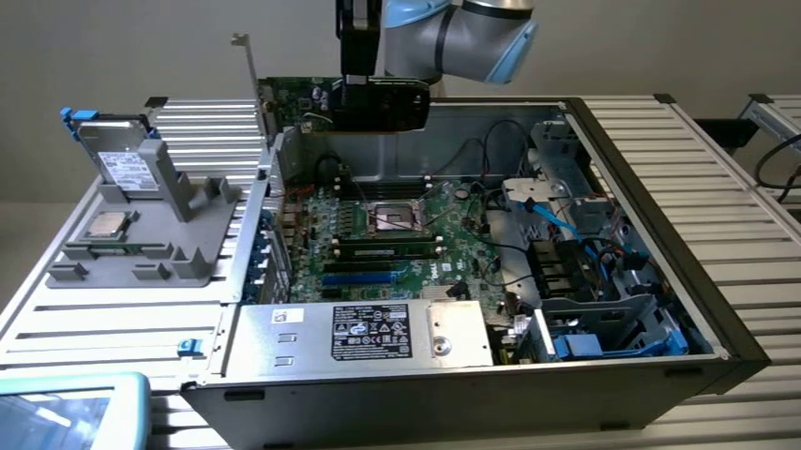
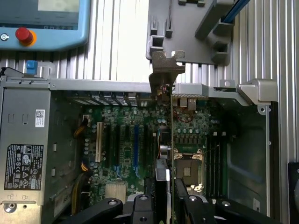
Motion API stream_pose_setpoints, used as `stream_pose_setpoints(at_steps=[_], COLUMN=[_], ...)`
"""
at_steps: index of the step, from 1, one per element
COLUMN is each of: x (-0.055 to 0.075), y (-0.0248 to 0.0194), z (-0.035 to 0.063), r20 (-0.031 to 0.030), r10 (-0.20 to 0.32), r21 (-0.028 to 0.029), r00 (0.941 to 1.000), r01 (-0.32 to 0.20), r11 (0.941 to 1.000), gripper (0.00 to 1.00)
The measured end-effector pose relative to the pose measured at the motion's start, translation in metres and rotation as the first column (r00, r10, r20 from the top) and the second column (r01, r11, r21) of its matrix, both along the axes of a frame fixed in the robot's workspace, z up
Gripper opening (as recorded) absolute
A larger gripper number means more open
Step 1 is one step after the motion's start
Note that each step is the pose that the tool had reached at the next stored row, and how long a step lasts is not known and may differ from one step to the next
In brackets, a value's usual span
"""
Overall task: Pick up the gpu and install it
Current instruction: 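Insert the gpu into the slot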
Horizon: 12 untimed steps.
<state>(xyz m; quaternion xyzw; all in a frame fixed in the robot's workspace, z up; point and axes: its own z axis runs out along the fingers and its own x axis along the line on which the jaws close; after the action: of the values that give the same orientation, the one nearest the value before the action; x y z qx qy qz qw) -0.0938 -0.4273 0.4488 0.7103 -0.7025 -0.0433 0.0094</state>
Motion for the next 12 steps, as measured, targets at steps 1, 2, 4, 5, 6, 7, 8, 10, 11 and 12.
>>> stream_pose_setpoints(at_steps=[1, 2, 4, 5, 6, 7, 8, 10, 11, 12], x=[0.0, 0.0, 0.0, 0.0, 0.0, 0.0, 0.0, 0.0, 0.0, 0.0], y=[0.0, 0.0, 0.0, 0.0, 0.0, 0.0, 0.0, 0.0, 0.0, 0.0], z=[0.0, 0.0, 0.0, -0.0001, -0.001, -0.0021, -0.0038, -0.0074, -0.0092, -0.011], r20=[0.0, 0.0, 0.0, 0.0, 0.0019, 0.0016, 0.0003, 0.0002, 0.0002, 0.0002], r10=[0.0, 0.0, 0.0, 0.0, 0.0, 0.0, 0.0, -0.001, -0.001, -0.001], r21=[0.0, 0.0, 0.0, 0.0, 0.0001, 0.0005, 0.0004, 0.0005, 0.0005, 0.0005], r00=[1.0, 1.0, 1.0, 1.0, 1.0, 1.0, 1.0, 1.0, 1.0, 1.0], r01=[0.0, 0.0, 0.0, 0.0, 0.0, 0.0, 0.0, 0.001, 0.001, 0.001], r11=[1.0, 1.0, 1.0, 1.0, 1.0, 1.0, 1.0, 1.0, 1.0, 1.0], gripper=[0.27, 0.27, 0.27, 0.27, 0.27, 0.27, 0.27, 0.27, 0.27, 0.27])
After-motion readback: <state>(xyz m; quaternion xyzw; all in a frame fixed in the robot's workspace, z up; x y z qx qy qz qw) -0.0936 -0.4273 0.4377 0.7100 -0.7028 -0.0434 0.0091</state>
